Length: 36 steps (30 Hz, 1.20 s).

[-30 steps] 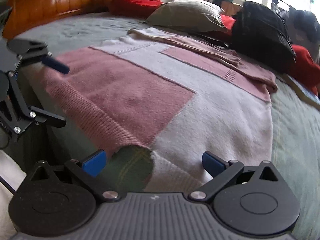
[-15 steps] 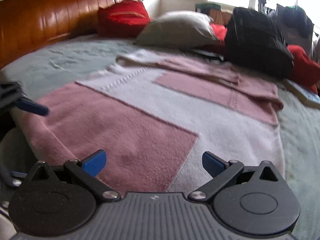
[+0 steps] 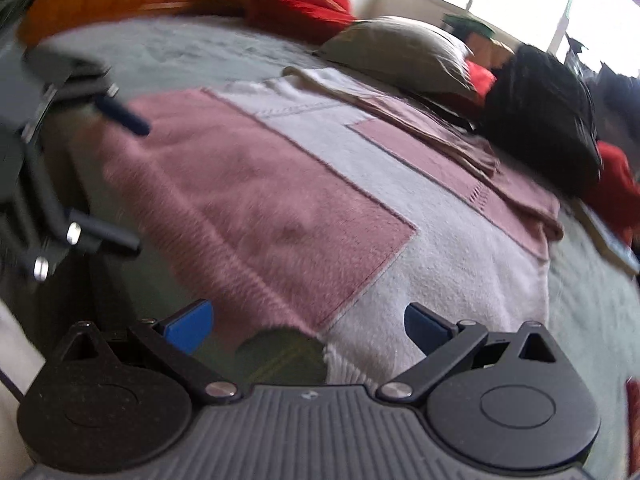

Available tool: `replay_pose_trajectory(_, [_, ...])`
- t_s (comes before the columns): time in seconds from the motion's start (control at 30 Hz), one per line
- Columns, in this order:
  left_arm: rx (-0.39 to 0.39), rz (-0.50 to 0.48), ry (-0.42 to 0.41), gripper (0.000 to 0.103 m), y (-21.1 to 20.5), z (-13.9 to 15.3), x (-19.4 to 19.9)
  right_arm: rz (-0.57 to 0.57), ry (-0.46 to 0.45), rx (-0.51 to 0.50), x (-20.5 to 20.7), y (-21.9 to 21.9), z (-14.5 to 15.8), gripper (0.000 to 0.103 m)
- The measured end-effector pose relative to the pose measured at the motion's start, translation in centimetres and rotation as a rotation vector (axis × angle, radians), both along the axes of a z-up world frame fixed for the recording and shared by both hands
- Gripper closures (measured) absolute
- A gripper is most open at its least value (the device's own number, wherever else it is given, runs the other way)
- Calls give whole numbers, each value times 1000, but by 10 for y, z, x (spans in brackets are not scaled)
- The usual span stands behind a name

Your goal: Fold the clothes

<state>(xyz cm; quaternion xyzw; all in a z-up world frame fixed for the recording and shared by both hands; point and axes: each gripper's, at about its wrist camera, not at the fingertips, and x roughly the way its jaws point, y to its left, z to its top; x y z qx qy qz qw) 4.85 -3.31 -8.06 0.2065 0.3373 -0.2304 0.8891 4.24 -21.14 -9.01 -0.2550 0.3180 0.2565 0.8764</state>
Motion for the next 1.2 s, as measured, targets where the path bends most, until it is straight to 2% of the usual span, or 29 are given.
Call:
replay_pose_trajectory(0.43, [37, -19, -33, 1, -6, 2, -1, 161, -264, -370, -28, 46, -27, 0])
replay_pose_trajectory(0.57, [38, -42, -37, 1, -9, 2, -2, 165, -385, -422, -35, 49, -18, 0])
replay_pose_trajectory(0.67, [44, -64, -37, 1, -14, 0, -1, 125, -453, -416, -33, 47, -7, 0])
replay_pose_trajectory(0.83, [67, -98, -62, 1, -25, -5, 3, 86, -453, -373, -24, 39, 4, 0])
replay_pose_trajectory(1.03, [104, -48, -123, 1, -28, -3, 20, 95, -430, -364, -22, 38, 2, 0])
replay_pose_trajectory(1.2, [60, -47, -144, 1, -20, 12, 26, 107, -393, -354, -20, 40, -9, 0])
